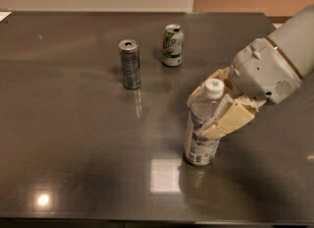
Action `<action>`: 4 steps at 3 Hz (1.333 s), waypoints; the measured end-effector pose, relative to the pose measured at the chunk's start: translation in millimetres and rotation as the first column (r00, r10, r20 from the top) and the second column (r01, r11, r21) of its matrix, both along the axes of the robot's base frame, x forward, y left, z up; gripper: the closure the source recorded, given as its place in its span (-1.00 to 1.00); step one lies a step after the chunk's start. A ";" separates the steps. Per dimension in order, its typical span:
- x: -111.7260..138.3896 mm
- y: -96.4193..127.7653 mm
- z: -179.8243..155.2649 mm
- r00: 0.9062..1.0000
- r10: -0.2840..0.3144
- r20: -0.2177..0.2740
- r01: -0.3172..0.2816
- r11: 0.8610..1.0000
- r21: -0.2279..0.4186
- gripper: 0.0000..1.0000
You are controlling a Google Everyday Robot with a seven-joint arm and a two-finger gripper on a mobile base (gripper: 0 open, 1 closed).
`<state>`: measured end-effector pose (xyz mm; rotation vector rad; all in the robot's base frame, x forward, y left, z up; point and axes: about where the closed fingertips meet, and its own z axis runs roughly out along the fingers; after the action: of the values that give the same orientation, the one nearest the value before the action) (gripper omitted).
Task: Move blue plastic bottle near 7up can
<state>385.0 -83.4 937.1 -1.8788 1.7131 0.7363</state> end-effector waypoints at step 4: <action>189.7 -17.8 69.6 0.981 -0.188 0.051 0.185 0.981 0.060 1.00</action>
Offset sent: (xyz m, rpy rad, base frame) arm 0.1601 -0.0110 0.1174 0.0645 -0.1230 -0.1497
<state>574.8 -101.2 1006.7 -1.6588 1.7849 0.6438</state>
